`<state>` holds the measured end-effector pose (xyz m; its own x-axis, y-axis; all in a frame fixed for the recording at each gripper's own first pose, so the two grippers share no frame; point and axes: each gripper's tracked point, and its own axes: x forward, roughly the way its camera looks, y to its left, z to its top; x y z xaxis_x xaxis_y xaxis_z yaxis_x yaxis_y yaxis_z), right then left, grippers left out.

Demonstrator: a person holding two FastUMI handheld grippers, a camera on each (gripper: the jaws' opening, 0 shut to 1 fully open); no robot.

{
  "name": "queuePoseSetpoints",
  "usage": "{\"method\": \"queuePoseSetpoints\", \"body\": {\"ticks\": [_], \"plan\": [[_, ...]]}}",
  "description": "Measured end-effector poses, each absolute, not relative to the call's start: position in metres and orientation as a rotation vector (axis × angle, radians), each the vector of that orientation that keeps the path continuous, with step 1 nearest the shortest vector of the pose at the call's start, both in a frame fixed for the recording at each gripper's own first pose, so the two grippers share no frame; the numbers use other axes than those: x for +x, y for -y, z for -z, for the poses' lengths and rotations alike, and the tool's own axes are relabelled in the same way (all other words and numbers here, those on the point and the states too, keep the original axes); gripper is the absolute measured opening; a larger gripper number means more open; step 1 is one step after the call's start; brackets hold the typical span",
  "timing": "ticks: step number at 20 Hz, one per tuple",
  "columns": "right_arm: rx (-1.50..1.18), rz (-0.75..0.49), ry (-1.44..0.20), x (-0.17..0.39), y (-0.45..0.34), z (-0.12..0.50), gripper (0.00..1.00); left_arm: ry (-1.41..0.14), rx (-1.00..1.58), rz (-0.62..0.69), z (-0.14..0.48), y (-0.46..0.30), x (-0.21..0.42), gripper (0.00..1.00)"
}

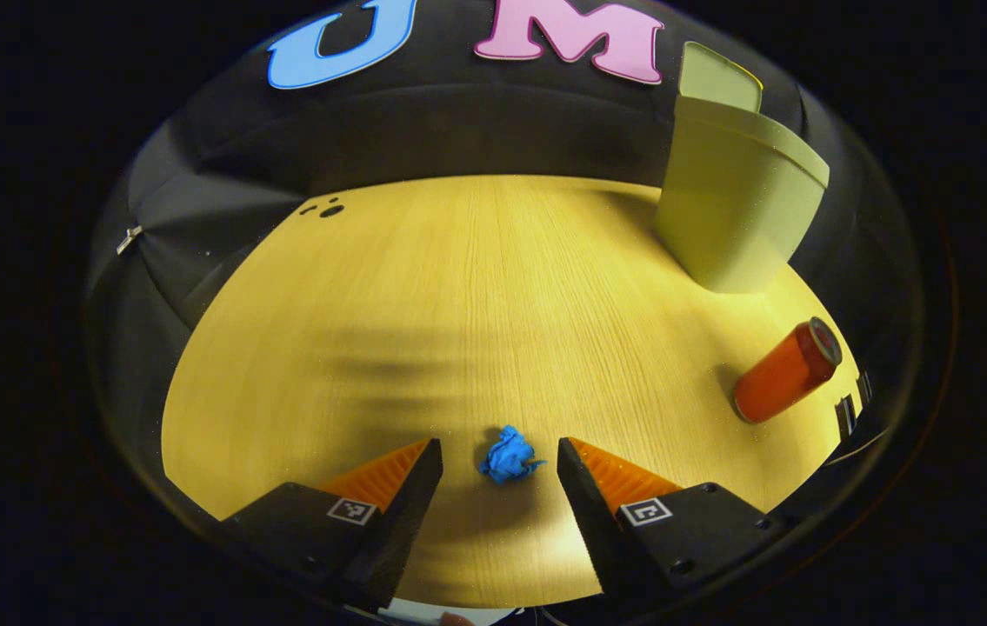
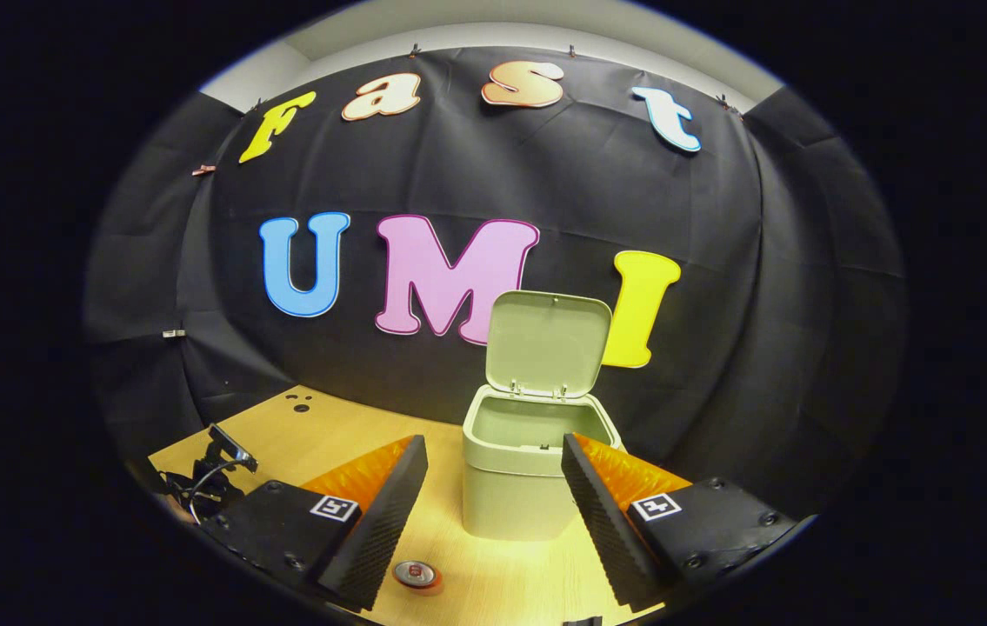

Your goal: Press the lid of the desktop garbage bin to open it, pick up the crumpled paper on the desktop and throw it into the bin, then pick up the pop can on the desktop and drop it into the bin, and finally close the garbage bin lid.

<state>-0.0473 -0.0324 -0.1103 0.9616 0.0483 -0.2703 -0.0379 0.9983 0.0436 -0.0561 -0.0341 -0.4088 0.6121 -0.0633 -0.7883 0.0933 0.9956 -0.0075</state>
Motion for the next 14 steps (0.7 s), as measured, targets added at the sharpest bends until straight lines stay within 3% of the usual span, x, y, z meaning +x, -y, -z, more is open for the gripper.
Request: {"method": "queuePoseSetpoints", "body": {"ticks": [6,14], "plan": [[0.03,-0.023,-0.285,-0.047,0.041,0.111,0.98,-0.945,0.076,0.105,0.428,0.033,-0.05,0.75],[0.024,-0.022,-0.29,-0.038,0.04,0.114,0.98,-0.974,0.078,0.133,0.436,0.038,-0.05,0.45]]}}
